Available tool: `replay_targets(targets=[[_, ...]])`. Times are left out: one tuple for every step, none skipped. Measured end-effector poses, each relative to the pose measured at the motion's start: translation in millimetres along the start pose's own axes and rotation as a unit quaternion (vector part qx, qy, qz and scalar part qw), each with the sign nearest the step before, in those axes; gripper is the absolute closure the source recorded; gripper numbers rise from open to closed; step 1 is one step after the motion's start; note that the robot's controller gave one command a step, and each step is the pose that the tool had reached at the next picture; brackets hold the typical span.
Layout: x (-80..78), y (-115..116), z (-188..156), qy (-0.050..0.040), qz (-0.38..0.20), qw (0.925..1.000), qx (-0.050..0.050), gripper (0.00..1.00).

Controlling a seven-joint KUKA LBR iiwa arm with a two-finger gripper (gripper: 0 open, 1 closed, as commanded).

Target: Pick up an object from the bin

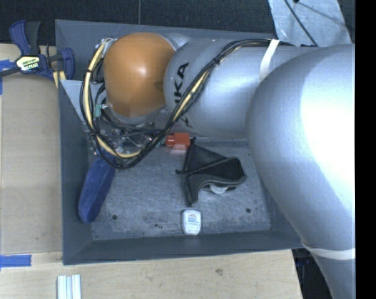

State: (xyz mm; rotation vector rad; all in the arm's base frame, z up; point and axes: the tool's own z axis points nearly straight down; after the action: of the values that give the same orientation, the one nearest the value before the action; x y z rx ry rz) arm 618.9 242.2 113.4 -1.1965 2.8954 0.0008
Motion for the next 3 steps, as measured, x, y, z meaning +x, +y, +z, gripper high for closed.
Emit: replay_targets(targets=[[-1.8,-1,-26,0.0004,0.002,1.0000,0.000,1.00],[-3.9,-2,-68,-0.0003,0.004,1.0000,0.000,1.00],[-5.3,-3,-83,0.0005,0.007,1.0000,0.000,1.00]])
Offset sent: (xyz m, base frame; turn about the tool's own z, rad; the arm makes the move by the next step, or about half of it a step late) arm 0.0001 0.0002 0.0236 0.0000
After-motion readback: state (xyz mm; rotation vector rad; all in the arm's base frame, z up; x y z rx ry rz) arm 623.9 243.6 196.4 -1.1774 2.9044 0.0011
